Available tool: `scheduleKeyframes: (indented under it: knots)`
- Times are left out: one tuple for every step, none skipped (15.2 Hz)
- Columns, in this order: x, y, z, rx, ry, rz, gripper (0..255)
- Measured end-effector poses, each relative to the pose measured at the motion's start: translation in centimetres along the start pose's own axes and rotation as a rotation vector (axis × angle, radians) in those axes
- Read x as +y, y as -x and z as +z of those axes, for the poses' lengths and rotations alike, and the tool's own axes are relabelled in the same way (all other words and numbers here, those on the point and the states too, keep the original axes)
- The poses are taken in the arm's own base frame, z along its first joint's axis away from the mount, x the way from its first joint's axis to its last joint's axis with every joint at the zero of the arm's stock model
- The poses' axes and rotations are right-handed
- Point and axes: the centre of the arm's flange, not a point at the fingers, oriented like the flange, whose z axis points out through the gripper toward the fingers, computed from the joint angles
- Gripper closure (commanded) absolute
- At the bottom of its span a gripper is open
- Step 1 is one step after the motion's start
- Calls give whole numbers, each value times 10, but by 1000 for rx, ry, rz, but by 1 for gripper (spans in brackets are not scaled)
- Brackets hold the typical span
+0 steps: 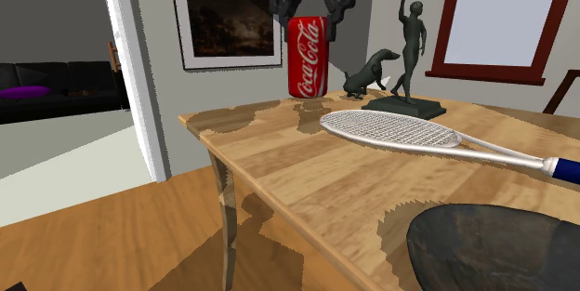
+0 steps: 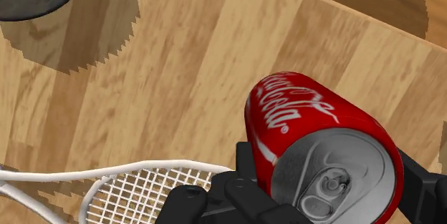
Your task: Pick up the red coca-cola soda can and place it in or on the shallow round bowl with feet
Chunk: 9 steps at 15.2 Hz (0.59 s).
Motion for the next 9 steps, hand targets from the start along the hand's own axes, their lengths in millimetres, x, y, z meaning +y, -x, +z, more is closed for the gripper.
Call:
scheduleKeyframes:
  knots:
    - [12,7,-2,0,0,0,255]
    - [24,14,-5,0,0,0,255]
    - [35,20,-6,0,0,0,255]
    - [44,26,-6,0,0,0,255]
    - [58,36,-8,0,0,0,255]
    - [68,42,-7,0,0,0,255]
    - [80,48,-6,0,0,0,255]
    - [92,54,-7,0,0,0,255]
    - [101,62,-8,0,0,0,255]
